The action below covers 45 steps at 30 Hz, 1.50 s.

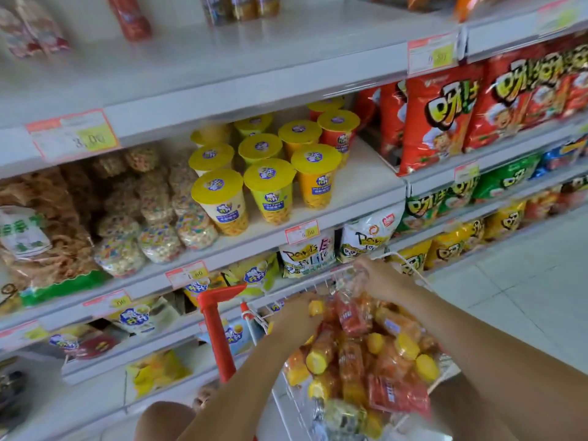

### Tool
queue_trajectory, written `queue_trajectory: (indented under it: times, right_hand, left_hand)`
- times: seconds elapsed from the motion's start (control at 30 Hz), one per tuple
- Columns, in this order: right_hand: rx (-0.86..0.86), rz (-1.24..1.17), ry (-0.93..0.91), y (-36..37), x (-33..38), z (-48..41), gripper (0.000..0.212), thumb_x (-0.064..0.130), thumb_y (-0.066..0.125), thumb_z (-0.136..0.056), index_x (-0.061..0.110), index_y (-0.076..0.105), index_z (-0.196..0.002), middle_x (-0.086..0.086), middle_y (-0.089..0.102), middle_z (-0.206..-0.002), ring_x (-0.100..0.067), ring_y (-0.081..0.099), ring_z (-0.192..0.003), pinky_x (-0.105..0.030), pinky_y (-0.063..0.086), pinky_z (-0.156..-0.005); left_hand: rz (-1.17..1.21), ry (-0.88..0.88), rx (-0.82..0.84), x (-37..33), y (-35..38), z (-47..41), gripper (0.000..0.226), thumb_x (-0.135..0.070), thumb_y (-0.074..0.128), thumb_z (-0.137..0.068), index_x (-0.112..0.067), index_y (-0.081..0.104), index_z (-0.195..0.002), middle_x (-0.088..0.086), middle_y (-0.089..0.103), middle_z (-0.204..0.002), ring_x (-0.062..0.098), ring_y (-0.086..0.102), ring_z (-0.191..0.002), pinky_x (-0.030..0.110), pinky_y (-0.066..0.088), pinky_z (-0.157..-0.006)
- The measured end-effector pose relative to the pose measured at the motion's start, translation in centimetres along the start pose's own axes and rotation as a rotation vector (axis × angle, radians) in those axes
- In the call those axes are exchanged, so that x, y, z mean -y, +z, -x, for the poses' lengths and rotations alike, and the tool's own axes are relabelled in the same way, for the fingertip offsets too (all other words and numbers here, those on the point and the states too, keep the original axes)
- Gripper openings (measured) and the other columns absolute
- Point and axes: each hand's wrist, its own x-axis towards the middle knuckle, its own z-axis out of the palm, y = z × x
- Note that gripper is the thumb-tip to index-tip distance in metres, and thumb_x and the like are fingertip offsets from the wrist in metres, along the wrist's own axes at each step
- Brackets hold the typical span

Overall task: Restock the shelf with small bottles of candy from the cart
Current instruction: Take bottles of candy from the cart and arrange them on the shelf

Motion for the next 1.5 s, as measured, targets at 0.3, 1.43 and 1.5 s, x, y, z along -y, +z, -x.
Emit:
queue_trajectory:
  times: [0.3,1.43,1.5]
  right_hand:
    - [0.065,0.184,-0.211,1.4,-0.4,-0.9,0.064,-0.012,0.047,-0.082,0.028,0.053,-0.132,-0.001,0.039,-0.147,-0.022,0.045,-0.126,-0.033,0.042,-0.100]
    - [-0.595,-0.825,-0.673,-28.2,19.7,10.0,0.036,0.032,0.069,-0.083,0.013,0.060,-0.113,-0.001,0.067,-0.095,-0.014,0.065,-0.082,-0.024,0.052,-0.073]
    - [-0.627,-0.669,-0.612,-30.2,20.4,7.6,0.037,0.038,0.072,-0.079,0.019,0.062,-0.109,0.006,0.065,-0.093,-0.013,0.061,-0.088,-0.022,0.047,-0.073]
  left_hand:
    - [0.053,-0.060,0.078,-0.3,2.0,-3.5,0.050,-0.023,0.068,-0.083,-0.029,0.054,-0.131,0.009,0.063,-0.117,0.023,0.061,-0.102,0.024,0.042,-0.073]
    - [1.039,0.630,-0.415,-17.2,-34.7,9.4,0.017,-0.033,0.054,-0.086,-0.018,0.059,-0.092,-0.002,0.061,-0.075,0.013,0.061,-0.071,0.036,0.054,-0.070]
    - [0.989,0.607,-0.424,-17.7,-36.6,6.7,0.011,-0.030,0.052,-0.093,-0.024,0.059,-0.099,-0.004,0.064,-0.083,0.019,0.062,-0.083,0.041,0.056,-0.073]
